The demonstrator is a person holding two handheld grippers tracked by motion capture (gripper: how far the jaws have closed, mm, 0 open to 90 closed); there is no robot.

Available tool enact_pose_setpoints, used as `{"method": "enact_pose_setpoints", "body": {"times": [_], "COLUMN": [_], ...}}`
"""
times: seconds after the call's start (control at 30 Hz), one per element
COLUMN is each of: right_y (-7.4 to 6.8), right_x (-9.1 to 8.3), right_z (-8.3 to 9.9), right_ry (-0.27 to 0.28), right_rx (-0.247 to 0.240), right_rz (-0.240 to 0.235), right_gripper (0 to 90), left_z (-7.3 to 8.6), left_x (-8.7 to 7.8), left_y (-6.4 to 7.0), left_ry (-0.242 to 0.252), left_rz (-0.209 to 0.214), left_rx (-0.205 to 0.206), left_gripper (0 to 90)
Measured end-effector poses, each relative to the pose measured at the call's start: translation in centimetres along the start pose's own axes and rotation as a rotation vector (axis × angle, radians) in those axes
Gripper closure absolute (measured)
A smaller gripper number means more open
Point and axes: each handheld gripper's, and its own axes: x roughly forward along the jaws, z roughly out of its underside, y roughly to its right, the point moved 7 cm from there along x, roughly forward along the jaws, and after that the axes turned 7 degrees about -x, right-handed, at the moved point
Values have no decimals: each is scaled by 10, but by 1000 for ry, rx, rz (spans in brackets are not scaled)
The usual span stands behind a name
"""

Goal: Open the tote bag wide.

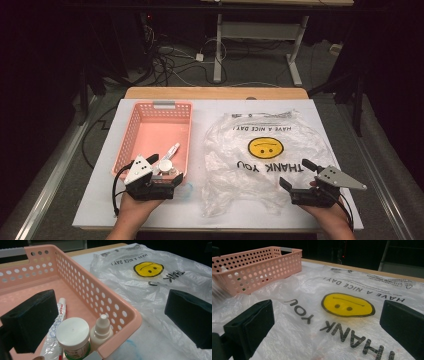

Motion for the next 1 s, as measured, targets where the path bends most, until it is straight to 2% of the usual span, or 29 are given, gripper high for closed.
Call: {"method": "enact_pose_setpoints", "body": {"times": [0.4, 0.5, 0.7, 0.83, 0.87, 1.0], "right_y": [-1, -2, 1, 6, 10, 19], "right_x": [-1, -1, -2, -6, -9, -16], "right_z": [-2, -1, -2, -1, 0, 2], "right_ry": [-2, -11, -15, -28, -33, -51], "right_rx": [-14, -18, -17, -20, -18, -2], "right_rz": [1, -6, -4, 10, 26, 54], "right_gripper": [4, 4, 3, 3, 3, 3], "left_z": [0, -2, -2, -3, -3, -5], "left_x": [0, -1, 0, 1, 1, -2], "left_y": [3, 1, -1, -2, -2, 1], "left_ry": [-18, -13, -35, -56, -58, -51], "left_rz": [5, -5, -32, -49, -50, -27], "left_rx": [17, 15, 23, 35, 34, 15], "left_gripper": [0, 0, 0, 0, 0, 0]}}
